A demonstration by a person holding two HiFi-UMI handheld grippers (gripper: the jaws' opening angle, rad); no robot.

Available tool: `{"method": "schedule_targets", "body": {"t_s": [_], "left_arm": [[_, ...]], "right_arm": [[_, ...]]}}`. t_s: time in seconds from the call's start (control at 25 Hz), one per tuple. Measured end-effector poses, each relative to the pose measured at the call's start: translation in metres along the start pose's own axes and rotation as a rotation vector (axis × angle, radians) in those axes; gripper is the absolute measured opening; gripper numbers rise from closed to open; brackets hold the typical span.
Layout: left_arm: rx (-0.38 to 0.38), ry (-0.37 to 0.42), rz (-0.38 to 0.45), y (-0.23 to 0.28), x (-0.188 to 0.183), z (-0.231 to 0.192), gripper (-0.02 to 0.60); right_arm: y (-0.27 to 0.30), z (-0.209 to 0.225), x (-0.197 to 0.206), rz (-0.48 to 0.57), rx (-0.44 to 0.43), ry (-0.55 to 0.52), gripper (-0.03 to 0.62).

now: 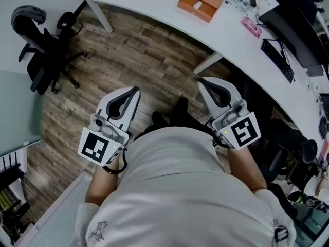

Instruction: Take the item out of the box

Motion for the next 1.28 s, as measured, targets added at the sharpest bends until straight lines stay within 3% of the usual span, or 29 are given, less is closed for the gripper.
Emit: {"method": "schedule_targets", "body": {"t_s": [0.6, 0.84, 1.28], "left_arm": [[-0.083, 0.013, -0.016, 0.004, -0.002, -0.047, -0.002], [-0.09, -0.01, -0.032, 0.039, 0.003, -0.069, -0.002], [-0.066, -0.022, -0.059, 0.144, 0.002, -0.12, -0.002]], "right_arm": [[0.062, 0.027, 0.003, 0.048, -0.073, -0.003, 0.003], [0.082, 0.06, 0.009, 0.029, -0.084, 0.008, 0.003], [0.126, 0.165, 0.022, 0.016, -0.069, 0.027, 0.003]]}}
Point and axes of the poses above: the fingertips, and each gripper's own axes: y forward along the fingers, z to its right, x out of its underside, the point moved 6 cm from there along -y, backward along the fingers, and after that the axes turned 2 degrees about -z, right-handed, at the moved point
